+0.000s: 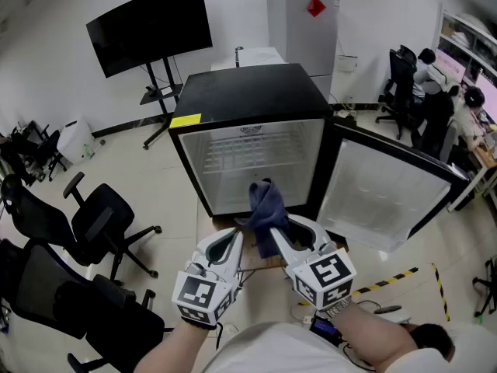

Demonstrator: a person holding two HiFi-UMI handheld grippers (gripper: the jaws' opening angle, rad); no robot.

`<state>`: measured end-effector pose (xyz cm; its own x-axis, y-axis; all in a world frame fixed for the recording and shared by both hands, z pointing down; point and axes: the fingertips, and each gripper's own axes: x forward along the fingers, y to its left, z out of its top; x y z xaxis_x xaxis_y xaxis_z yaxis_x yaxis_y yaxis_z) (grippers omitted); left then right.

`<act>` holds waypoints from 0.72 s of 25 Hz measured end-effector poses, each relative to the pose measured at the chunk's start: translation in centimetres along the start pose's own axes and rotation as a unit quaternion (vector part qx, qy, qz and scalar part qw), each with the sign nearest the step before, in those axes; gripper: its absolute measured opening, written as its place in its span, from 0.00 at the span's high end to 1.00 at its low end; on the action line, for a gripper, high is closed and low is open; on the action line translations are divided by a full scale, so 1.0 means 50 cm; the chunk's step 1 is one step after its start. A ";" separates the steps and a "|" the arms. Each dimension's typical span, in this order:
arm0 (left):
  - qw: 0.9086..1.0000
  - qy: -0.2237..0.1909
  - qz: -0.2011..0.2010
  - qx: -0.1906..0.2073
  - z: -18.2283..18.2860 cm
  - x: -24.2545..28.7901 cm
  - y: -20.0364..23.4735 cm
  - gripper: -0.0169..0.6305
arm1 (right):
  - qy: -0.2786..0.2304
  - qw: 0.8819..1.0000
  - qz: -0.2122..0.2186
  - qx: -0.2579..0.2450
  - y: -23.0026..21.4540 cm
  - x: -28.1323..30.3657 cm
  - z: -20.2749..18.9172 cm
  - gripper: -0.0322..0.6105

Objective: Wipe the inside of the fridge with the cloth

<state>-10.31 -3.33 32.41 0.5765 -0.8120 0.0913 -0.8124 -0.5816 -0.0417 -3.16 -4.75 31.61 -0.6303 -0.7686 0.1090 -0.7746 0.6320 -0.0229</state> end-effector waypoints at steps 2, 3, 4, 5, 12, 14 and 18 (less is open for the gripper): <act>1.000 0.000 0.003 0.000 0.001 0.003 -0.005 0.97 | 0.000 1.000 0.002 -0.001 -0.004 -0.003 0.001 0.79; 1.000 0.000 0.004 0.000 0.001 0.005 -0.007 0.97 | -0.001 1.000 0.004 -0.001 -0.006 -0.004 0.001 0.79; 1.000 0.000 0.006 0.001 0.002 0.007 -0.009 0.97 | -0.001 1.000 0.005 -0.002 -0.008 -0.005 0.002 0.79; 1.000 0.000 0.009 0.001 0.002 0.009 -0.010 0.97 | -0.001 1.000 0.007 -0.002 -0.010 -0.007 0.002 0.79; 0.999 0.001 0.033 0.002 0.007 0.018 -0.024 0.97 | -0.006 1.000 0.026 -0.006 -0.022 -0.018 0.009 0.79; 0.999 0.001 0.044 0.002 0.010 0.017 -0.027 0.97 | -0.006 0.999 0.032 -0.004 -0.025 -0.022 0.008 0.79; 0.998 0.004 0.068 0.002 0.008 0.014 -0.029 0.97 | -0.007 0.999 0.047 -0.007 -0.024 -0.026 0.005 0.79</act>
<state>-8.67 -3.07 32.13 0.4604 -0.8828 0.0931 -0.8826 -0.4665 -0.0590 -1.44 -4.54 31.22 -0.7008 -0.7073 0.0930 -0.7114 0.7025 -0.0189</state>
